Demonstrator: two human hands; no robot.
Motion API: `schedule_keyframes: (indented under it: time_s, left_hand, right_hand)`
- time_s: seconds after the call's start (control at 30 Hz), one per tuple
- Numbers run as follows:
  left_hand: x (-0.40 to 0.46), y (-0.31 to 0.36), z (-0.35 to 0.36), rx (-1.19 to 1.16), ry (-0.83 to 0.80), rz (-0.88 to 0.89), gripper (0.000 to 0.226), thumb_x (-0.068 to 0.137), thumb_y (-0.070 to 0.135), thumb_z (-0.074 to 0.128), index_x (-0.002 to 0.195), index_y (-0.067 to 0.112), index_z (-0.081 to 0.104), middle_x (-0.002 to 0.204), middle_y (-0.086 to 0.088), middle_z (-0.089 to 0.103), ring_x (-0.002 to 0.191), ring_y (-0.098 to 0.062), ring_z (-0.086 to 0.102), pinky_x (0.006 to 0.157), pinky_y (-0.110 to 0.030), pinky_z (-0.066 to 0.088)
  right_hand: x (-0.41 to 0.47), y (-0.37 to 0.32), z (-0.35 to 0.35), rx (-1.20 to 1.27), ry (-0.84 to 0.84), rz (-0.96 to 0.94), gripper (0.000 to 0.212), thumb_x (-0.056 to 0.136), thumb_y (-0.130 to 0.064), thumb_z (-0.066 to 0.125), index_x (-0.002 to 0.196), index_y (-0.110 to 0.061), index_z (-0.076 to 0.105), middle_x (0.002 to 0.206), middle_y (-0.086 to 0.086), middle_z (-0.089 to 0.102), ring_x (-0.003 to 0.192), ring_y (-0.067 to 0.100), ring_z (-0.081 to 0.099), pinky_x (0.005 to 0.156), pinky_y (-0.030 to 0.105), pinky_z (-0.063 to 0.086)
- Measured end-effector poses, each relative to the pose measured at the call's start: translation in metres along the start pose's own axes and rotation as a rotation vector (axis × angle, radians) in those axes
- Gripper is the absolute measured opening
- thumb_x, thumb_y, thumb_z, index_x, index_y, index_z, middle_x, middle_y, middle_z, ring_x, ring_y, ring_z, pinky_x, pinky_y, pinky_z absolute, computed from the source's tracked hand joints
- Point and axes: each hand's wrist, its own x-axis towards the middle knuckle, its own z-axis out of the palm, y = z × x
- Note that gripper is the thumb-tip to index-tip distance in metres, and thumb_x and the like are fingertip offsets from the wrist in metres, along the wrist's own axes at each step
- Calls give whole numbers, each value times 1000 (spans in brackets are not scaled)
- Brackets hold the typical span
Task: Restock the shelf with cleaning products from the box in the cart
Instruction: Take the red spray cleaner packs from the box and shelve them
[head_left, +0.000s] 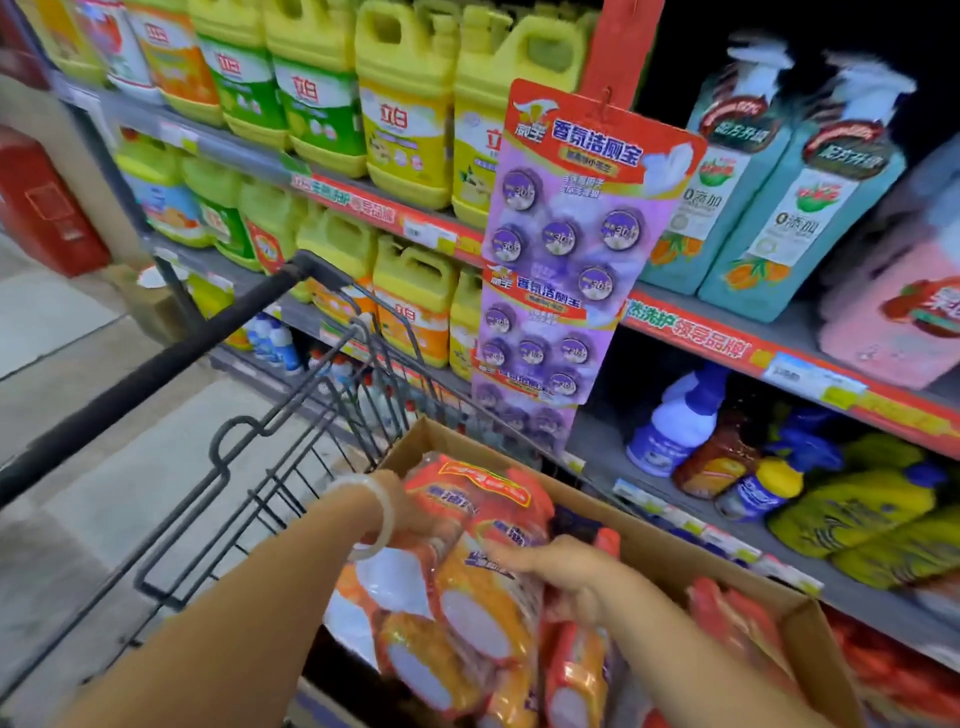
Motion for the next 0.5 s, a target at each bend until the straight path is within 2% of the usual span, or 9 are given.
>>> schedule_keyframes:
  time_s: [0.03, 0.1, 0.2, 0.27, 0.3, 0.37, 0.43, 0.47, 0.5]
  left_hand:
    - [0, -1, -1, -44, -4, -26, 74, 73, 61, 67, 124, 10, 55, 98, -2, 57, 84, -19, 54, 73, -26, 45]
    - [5, -4, -1, -172, -21, -26, 81, 72, 57, 71, 132, 6, 49, 104, -4, 54, 90, -20, 53, 78, -27, 43]
    - [5, -9, -1, -385, -90, -41, 97, 64, 48, 82, 138, 1, 41, 125, -9, 58, 109, -24, 57, 95, -31, 46]
    - [4, -10, -1, -573, -146, -39, 99, 52, 40, 91, 133, -1, 49, 116, -9, 65, 102, -23, 62, 94, -33, 49]
    - [-1, -10, -3, -620, -158, -20, 95, 51, 37, 92, 129, 0, 53, 109, -7, 68, 95, -22, 64, 90, -32, 50]
    - [-11, -12, -9, -607, -138, 51, 92, 52, 43, 90, 126, 1, 55, 111, -6, 68, 92, -20, 64, 88, -29, 49]
    - [-25, -13, -17, -632, -130, 146, 115, 34, 55, 91, 132, 8, 53, 122, -7, 65, 106, -25, 64, 97, -36, 50]
    - [-32, -15, -21, -650, -113, 186, 120, 34, 55, 91, 138, 11, 48, 131, -6, 59, 116, -26, 59, 103, -37, 45]
    - [-44, -14, -25, -659, -93, 209, 116, 46, 51, 89, 144, 13, 39, 141, -4, 50, 126, -25, 51, 108, -33, 39]
  right_hand:
    - [1, 0, 2, 67, -39, 42, 105, 21, -43, 92, 115, -9, 61, 108, 9, 70, 100, 25, 65, 86, 41, 53]
    - [-2, -3, 8, 189, -127, 106, 76, 37, -32, 88, 105, -6, 67, 98, 13, 72, 88, 25, 67, 77, 37, 54]
    - [-2, 0, 13, 292, -132, 107, 42, 58, -27, 81, 90, -2, 71, 86, 16, 73, 79, 26, 67, 70, 35, 54]
    - [-8, -1, 14, 304, -103, 77, 28, 69, -25, 79, 84, -2, 70, 72, 14, 73, 67, 23, 69, 61, 32, 54]
    - [-11, -2, 15, 311, -75, 57, 22, 73, -21, 77, 82, -2, 70, 67, 13, 73, 60, 23, 69, 58, 31, 55]
    - [-18, -4, 16, 345, -39, -1, 13, 74, -10, 76, 80, -1, 70, 64, 14, 72, 52, 22, 69, 53, 32, 57]
    - [-29, -6, 18, 386, -12, -90, 14, 67, -4, 79, 79, -3, 71, 67, 13, 73, 53, 22, 70, 55, 32, 58]
    - [-34, -7, 18, 395, 8, -133, 19, 62, -3, 81, 79, -5, 72, 68, 13, 73, 55, 21, 70, 55, 31, 57]
    - [-41, -8, 18, 413, 23, -180, 23, 59, -1, 81, 80, -6, 73, 67, 12, 73, 55, 20, 70, 54, 29, 57]
